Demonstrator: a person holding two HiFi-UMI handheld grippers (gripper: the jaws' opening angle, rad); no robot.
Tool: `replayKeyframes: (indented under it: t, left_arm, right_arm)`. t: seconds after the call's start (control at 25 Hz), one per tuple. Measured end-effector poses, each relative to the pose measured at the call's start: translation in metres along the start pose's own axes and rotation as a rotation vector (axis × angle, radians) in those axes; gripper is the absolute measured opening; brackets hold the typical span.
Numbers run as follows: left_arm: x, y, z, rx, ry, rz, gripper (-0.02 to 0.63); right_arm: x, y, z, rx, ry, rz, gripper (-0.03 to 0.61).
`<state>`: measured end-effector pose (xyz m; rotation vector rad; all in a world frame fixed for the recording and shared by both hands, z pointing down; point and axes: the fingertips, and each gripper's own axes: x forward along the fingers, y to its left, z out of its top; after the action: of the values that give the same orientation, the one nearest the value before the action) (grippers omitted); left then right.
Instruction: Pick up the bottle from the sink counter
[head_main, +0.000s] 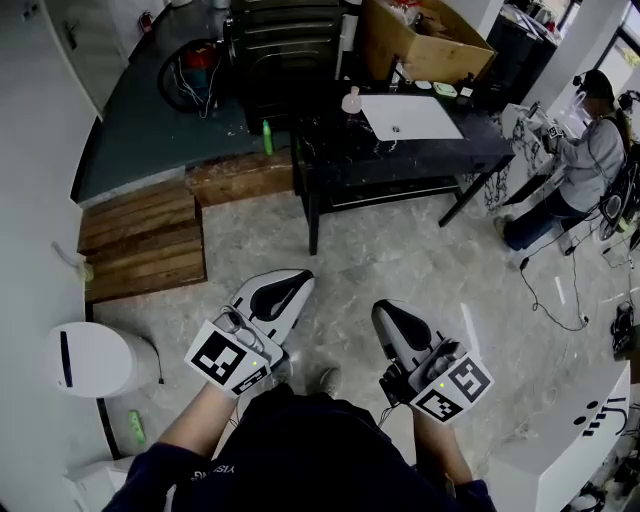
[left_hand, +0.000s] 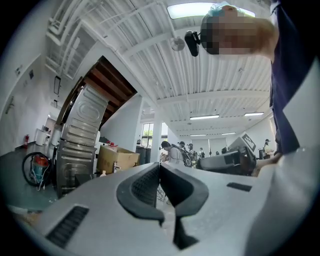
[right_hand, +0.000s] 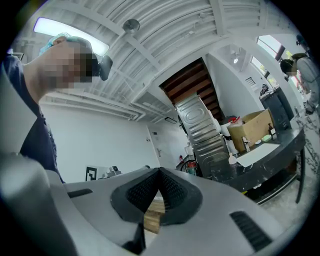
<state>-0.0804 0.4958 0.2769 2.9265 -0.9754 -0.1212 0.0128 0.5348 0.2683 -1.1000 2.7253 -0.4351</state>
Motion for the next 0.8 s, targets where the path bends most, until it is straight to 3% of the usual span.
replayKeyframes:
  t: [0.8]
  left_arm:
    - [0.036,-0.045,-0.023,0.012,0.015,0.071,0.008]
  right_arm:
    - [-0.055,-0.041,0.004,0.035,-0.018,0.044,0.026]
